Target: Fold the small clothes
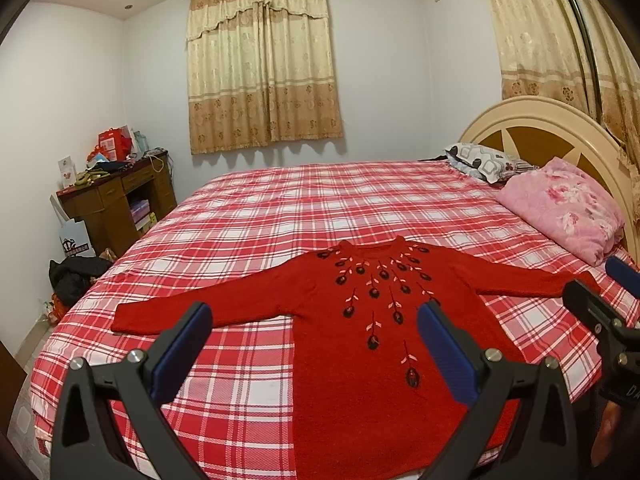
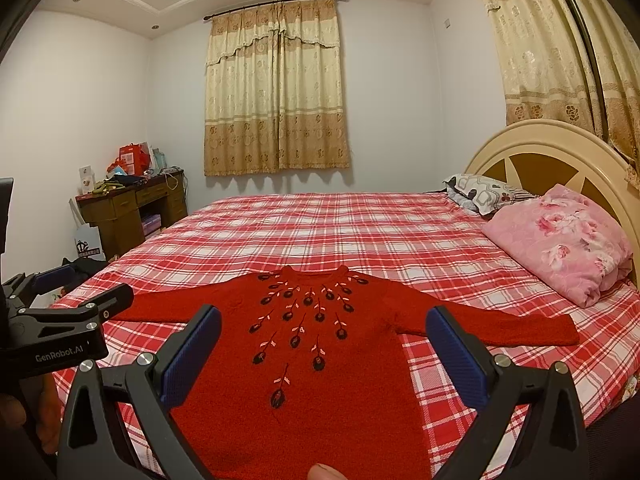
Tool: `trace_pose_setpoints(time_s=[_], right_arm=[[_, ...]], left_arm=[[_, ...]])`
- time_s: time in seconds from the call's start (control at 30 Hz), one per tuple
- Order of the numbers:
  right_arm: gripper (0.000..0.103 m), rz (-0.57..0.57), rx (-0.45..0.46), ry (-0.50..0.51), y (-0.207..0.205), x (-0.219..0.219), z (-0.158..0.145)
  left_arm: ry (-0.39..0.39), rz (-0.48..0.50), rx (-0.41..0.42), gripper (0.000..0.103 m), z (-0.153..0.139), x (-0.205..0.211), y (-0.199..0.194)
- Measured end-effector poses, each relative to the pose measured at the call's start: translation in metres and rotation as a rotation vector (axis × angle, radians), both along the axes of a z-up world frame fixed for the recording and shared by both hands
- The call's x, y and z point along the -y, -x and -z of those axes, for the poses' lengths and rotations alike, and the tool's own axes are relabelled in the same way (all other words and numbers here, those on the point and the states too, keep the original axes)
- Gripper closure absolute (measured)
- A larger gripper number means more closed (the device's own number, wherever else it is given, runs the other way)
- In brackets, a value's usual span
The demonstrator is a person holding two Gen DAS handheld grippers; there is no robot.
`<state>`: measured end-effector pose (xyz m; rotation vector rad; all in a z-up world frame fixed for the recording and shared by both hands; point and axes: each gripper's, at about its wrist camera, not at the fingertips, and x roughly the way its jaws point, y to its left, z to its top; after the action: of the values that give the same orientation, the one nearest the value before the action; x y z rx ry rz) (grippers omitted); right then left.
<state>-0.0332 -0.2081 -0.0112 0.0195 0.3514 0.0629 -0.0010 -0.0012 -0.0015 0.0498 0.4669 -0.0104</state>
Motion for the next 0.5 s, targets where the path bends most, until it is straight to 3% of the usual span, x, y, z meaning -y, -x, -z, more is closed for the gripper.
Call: trace_pose_setpoints(time_s=[0.5], right_arm=[[0.001,-0.006,-0.003,0.007,-0.0010,-0.0037,0.0001]], left_arm=[[0.002,-0.003,0.001,0.000,0.0011,-0.0006,-0.0004]])
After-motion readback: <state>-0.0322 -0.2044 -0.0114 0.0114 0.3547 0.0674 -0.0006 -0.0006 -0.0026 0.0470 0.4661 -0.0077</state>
